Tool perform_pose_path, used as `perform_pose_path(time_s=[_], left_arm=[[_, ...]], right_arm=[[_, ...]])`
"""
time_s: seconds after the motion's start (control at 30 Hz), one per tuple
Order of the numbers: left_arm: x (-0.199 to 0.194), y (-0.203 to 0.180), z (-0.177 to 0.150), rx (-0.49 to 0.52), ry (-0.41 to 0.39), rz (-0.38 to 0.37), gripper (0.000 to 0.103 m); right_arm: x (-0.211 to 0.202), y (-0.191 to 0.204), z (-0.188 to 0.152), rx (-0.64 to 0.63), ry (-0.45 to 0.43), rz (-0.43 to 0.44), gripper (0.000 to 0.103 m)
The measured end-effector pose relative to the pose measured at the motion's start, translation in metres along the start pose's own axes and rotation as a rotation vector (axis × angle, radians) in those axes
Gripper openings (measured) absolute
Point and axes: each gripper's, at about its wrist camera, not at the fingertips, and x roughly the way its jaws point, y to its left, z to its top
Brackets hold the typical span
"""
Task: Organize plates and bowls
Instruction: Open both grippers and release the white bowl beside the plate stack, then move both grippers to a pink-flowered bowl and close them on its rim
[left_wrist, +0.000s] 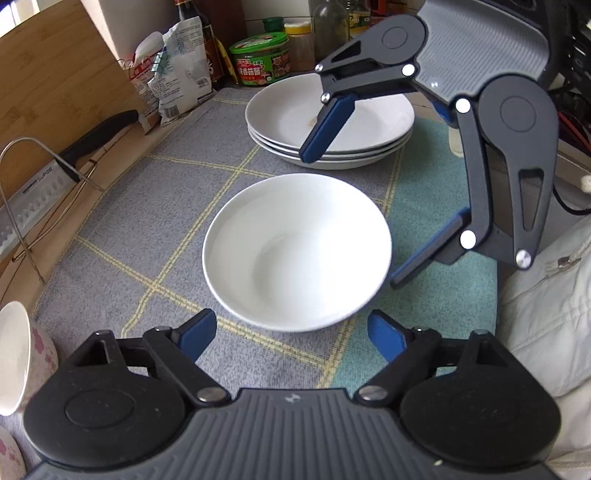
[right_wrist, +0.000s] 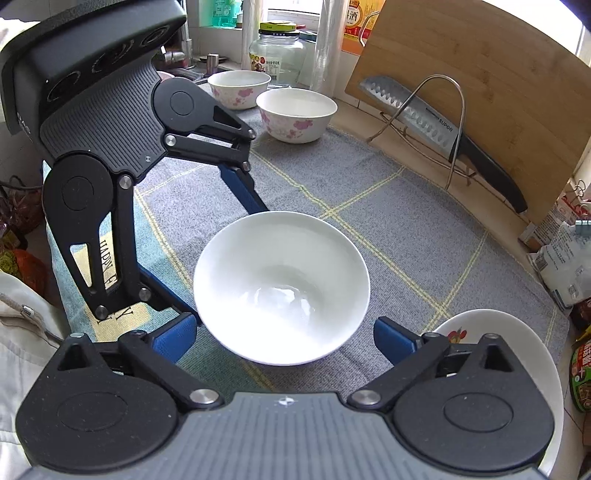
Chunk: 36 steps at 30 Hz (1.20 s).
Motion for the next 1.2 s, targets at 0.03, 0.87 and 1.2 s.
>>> perform_pose_path(time_s=[0.03, 0.87, 1.2], left_arm=[[-0.005, 0.003, -0.004, -0.018, -0.004, 0.007, 0.09], [-0.085, 0.128, -0.072, -0.307, -0.127, 0.261, 0.096], [-0.075, 0.174, -0.083, -0.29, -0.097, 0.254, 0.096]], right_arm=[[-0.003, -0.001, 0.001, 0.008, -0.004, 0.001, 0.103], [0.03, 0.006, 0.115, 0.125, -0.122, -0.036, 0.103], [0.067, -0.006, 0.148, 0.11, -0.081, -0.021, 0.103]])
